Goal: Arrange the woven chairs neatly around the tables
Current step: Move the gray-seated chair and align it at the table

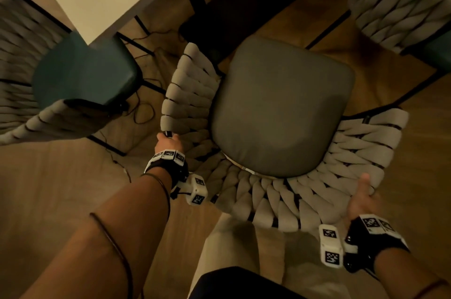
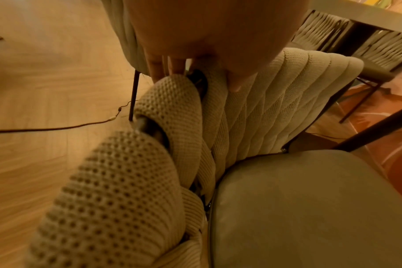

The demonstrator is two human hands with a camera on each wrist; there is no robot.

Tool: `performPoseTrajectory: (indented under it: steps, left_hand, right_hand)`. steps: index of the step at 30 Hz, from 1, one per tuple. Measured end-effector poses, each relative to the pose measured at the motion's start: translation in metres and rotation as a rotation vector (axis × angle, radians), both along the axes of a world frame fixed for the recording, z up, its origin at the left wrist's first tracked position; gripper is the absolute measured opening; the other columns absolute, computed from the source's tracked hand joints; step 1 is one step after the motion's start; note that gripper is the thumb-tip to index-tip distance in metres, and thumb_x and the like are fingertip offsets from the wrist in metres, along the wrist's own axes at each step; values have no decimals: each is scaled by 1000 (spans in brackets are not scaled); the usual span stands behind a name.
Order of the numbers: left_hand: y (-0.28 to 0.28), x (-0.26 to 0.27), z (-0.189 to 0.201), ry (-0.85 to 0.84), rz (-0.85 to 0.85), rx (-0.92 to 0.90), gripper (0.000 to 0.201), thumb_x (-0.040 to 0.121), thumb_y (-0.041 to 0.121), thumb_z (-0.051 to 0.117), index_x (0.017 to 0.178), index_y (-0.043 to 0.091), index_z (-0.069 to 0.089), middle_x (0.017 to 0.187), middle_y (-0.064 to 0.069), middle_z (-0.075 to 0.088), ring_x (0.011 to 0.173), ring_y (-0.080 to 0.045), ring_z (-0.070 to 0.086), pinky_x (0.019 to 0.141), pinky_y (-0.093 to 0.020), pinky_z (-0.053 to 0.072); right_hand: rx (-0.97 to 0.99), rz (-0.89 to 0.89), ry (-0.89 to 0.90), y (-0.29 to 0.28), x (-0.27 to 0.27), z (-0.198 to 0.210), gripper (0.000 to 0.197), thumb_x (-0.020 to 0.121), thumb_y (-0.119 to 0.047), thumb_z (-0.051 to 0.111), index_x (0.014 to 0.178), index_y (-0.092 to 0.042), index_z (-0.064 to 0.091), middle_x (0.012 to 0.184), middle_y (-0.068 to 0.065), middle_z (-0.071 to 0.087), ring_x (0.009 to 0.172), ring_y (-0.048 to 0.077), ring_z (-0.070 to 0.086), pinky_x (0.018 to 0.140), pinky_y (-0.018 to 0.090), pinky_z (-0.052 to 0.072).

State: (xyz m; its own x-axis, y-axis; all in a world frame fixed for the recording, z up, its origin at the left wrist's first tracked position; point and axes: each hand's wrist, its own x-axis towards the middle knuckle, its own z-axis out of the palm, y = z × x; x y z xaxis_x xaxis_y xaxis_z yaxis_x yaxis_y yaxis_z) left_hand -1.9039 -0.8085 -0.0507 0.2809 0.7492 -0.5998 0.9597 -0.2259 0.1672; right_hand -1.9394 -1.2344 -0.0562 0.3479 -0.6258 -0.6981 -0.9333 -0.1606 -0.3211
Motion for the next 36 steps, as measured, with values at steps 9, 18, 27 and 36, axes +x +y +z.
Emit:
performPoseTrajectory:
  steps: [9, 18, 27, 36]
  left_hand:
    - [-43, -42, -5, 15, 152, -19, 47, 96, 34, 48, 133, 7, 40, 126, -25, 57, 109, -44, 58, 85, -44, 44]
    - [-96, -66, -5, -9, 263, -41, 50, 93, 34, 51, 134, 7, 41, 126, -24, 58, 111, -43, 57, 88, -44, 44]
    - [-85, -70, -11, -20, 238, -61, 47, 84, 34, 57, 123, 8, 54, 113, -20, 65, 98, -40, 63, 86, -45, 52]
    - [-84, -53, -4, -27, 245, 0, 55, 93, 37, 56, 131, 2, 38, 132, -26, 53, 118, -46, 54, 95, -49, 44]
  right_hand:
    - [95, 58, -115, -49, 45, 2, 73, 93, -66, 38, 140, -10, 44, 145, 19, 47, 129, 43, 46, 105, 53, 37]
    - [113, 134, -199, -85, 86, 4, 87, 82, -78, 42, 141, -13, 44, 146, 18, 45, 126, 46, 46, 103, 61, 40]
    - [169, 18, -262, -73, 39, -2, 85, 79, -81, 41, 137, -20, 47, 141, 12, 51, 127, 37, 50, 104, 54, 39]
    - [111, 20, -244, -75, 50, -3, 65, 96, -59, 38, 131, -5, 51, 135, 22, 54, 122, 41, 51, 96, 48, 40]
